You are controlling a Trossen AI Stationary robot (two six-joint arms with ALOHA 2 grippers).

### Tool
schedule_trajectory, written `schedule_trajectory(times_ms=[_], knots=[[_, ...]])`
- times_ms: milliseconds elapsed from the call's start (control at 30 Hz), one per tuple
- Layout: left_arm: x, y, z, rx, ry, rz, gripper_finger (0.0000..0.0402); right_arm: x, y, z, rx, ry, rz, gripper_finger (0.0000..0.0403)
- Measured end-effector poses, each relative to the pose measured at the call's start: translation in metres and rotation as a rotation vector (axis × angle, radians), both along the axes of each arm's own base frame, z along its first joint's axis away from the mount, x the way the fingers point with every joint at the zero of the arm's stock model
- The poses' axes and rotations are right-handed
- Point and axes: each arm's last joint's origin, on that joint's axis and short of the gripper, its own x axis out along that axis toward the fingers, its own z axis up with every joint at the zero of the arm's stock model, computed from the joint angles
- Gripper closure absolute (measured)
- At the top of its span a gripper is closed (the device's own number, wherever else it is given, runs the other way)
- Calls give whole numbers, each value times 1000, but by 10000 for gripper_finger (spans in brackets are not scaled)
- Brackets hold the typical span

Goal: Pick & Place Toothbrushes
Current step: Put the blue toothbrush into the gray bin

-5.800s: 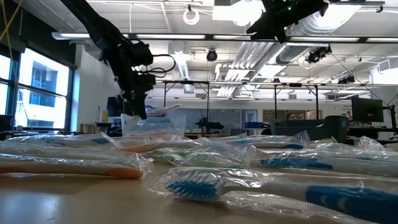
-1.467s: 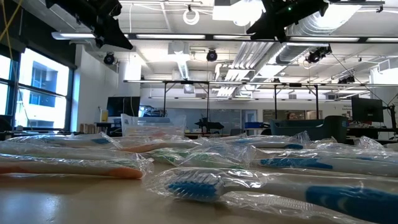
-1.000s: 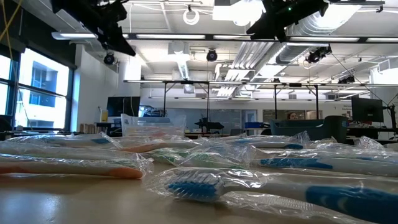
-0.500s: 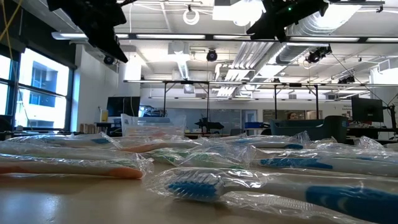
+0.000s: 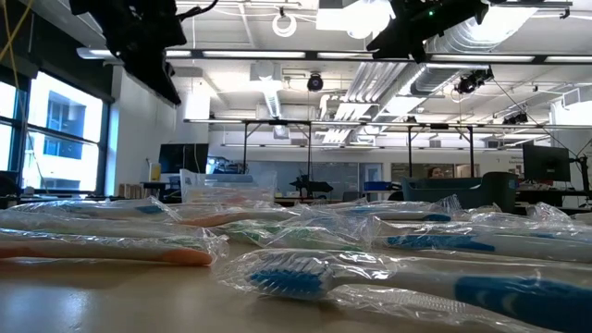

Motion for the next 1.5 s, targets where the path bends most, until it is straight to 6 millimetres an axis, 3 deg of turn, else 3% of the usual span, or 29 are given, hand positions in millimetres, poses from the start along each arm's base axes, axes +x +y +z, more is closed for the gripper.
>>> schedule_trajectory(times_ms=[167,333,1267,1500], knots=[[6,4,-6,-21,30,-1,297,0,0,0,0,0,0,218],[11,8,-12,-51,58,-7,278,0,0,0,0,0,0,218],[9,6,-22,-120,162,-24,277,0,0,0,-2,2,1,218],[24,2,-34,-120,237,-118,277,0,0,0,-3,2,1,218]])
